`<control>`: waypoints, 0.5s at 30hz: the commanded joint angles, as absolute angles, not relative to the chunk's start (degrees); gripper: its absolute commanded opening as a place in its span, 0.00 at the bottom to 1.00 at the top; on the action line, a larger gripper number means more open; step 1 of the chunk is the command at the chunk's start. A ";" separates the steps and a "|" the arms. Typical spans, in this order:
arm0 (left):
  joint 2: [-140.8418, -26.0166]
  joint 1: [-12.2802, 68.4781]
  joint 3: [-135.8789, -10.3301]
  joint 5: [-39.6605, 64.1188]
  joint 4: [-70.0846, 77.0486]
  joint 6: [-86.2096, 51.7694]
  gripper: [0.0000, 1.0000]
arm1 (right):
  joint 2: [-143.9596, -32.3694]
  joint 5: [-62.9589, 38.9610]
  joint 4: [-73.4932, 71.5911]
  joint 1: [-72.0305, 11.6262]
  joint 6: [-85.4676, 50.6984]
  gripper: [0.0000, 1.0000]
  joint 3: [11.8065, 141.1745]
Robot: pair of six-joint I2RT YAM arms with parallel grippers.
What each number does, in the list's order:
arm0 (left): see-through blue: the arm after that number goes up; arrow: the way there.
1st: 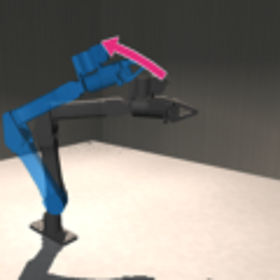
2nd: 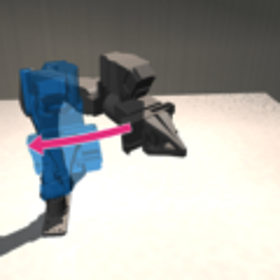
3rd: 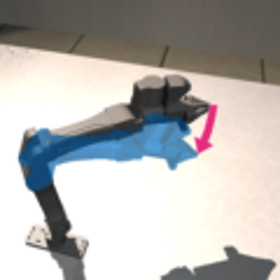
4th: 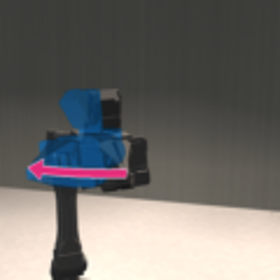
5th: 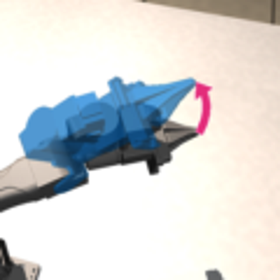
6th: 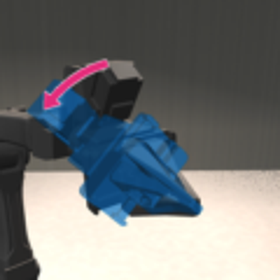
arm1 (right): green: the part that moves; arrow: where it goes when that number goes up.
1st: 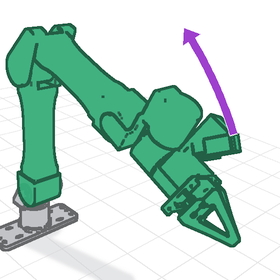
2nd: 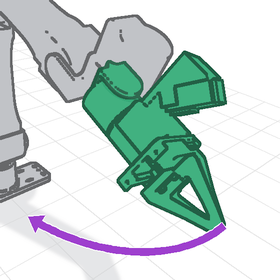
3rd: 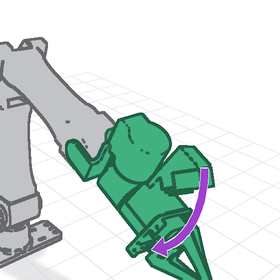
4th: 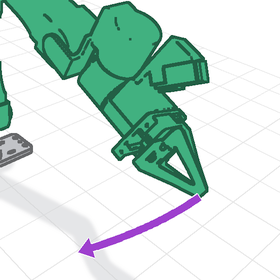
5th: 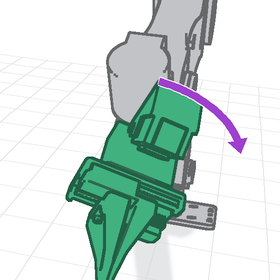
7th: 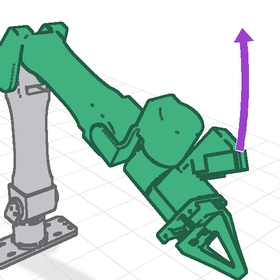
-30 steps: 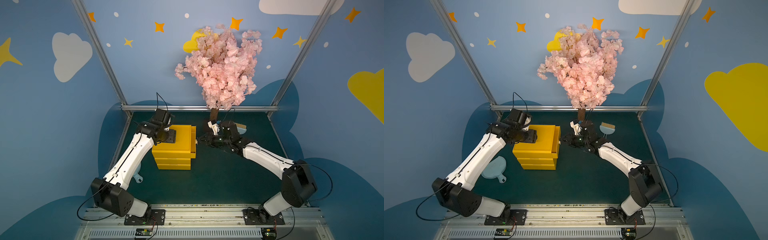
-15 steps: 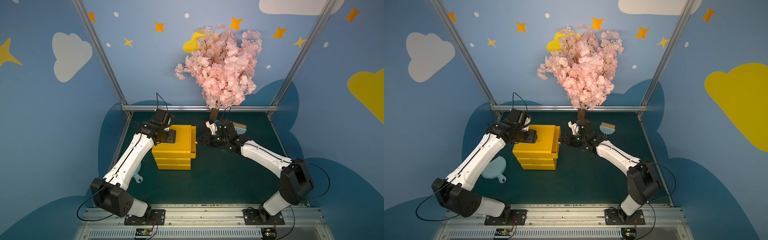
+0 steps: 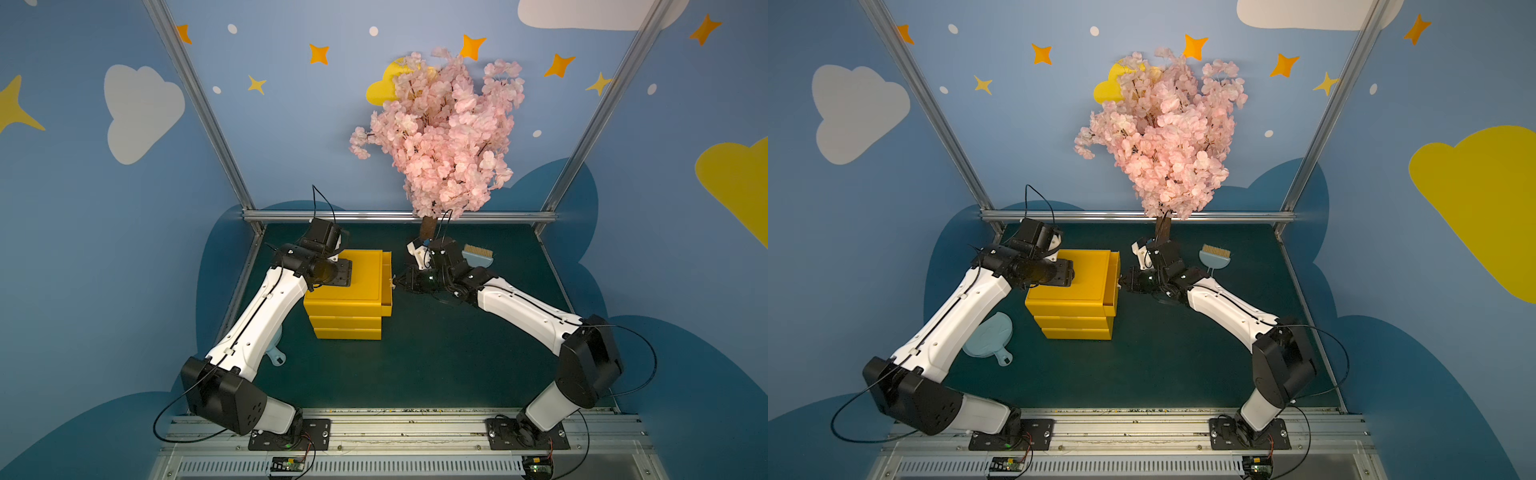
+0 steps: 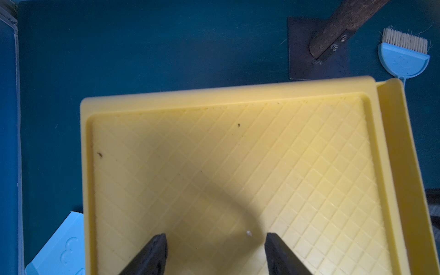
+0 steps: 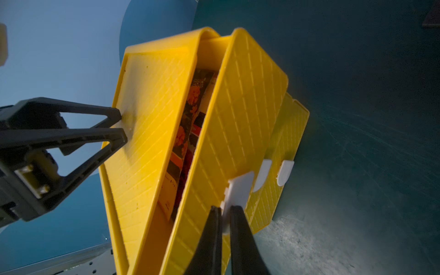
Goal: Take the seed bags out of the drawer
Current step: Open the drawer in the storage box.
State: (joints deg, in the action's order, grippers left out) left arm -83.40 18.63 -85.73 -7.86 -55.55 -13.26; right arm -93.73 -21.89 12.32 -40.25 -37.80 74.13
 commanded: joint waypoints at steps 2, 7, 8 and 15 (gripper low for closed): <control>-85.21 18.32 -83.04 -4.83 -60.09 -13.75 0.70 | -94.48 -17.82 17.40 -41.35 -36.04 0.00 76.48; -85.08 18.33 -82.92 -4.92 -59.97 -13.79 0.69 | -94.07 -13.85 21.38 -42.43 -36.04 0.00 78.55; -85.16 18.33 -82.94 -5.01 -59.96 -13.80 0.70 | -93.76 -13.07 22.09 -42.68 -36.04 0.00 78.74; -84.99 18.21 -83.14 -5.01 -59.61 -13.81 0.70 | -90.97 -7.65 27.29 -42.89 -34.86 0.00 80.15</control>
